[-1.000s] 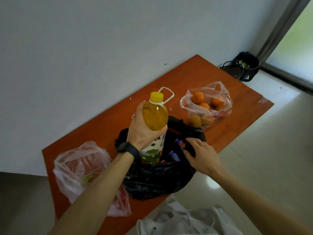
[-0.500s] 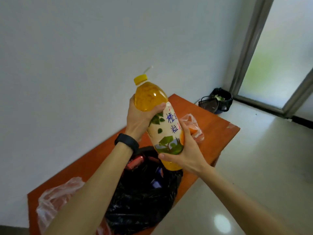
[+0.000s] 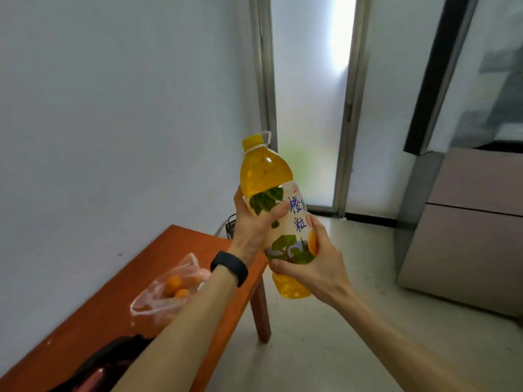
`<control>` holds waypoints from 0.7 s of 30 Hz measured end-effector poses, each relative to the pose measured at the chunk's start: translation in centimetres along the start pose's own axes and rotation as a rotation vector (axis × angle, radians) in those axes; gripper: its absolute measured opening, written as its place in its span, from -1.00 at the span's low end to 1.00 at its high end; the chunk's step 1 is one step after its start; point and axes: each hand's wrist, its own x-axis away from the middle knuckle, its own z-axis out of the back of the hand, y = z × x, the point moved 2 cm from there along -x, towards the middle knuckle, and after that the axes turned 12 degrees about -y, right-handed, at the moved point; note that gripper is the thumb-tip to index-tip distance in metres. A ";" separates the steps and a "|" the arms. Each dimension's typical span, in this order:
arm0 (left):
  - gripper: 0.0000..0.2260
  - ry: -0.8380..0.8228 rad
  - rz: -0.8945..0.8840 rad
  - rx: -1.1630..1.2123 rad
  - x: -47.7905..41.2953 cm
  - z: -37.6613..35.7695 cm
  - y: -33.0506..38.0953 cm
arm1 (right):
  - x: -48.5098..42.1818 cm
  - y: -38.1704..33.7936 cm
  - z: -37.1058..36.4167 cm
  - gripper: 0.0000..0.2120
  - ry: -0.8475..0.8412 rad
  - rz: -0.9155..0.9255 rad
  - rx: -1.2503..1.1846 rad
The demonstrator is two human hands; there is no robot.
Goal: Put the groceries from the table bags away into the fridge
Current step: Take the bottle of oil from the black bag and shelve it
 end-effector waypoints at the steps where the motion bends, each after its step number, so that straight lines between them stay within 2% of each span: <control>1: -0.15 -0.047 0.003 0.005 -1.1 -2.2 -0.3 | 0.6 0.5 2.1 0.00 0.042 -0.009 0.021; 4: -0.21 -0.161 -0.002 0.009 -4.0 -8.5 -1.5 | 2.2 1.9 8.0 0.00 0.144 -0.038 0.084; 7: -0.15 -0.258 0.001 0.018 -6.8 -14.8 -2.0 | 3.2 3.3 13.8 0.06 0.230 -0.074 0.117; 12: -0.10 -0.427 -0.012 0.015 -12.8 -24.8 -2.7 | 3.3 5.3 23.0 -0.01 0.383 -0.095 0.138; 21: -0.12 -0.606 -0.150 0.006 -26.4 -42.4 -4.0 | -0.8 10.2 42.4 0.14 0.501 -0.149 0.241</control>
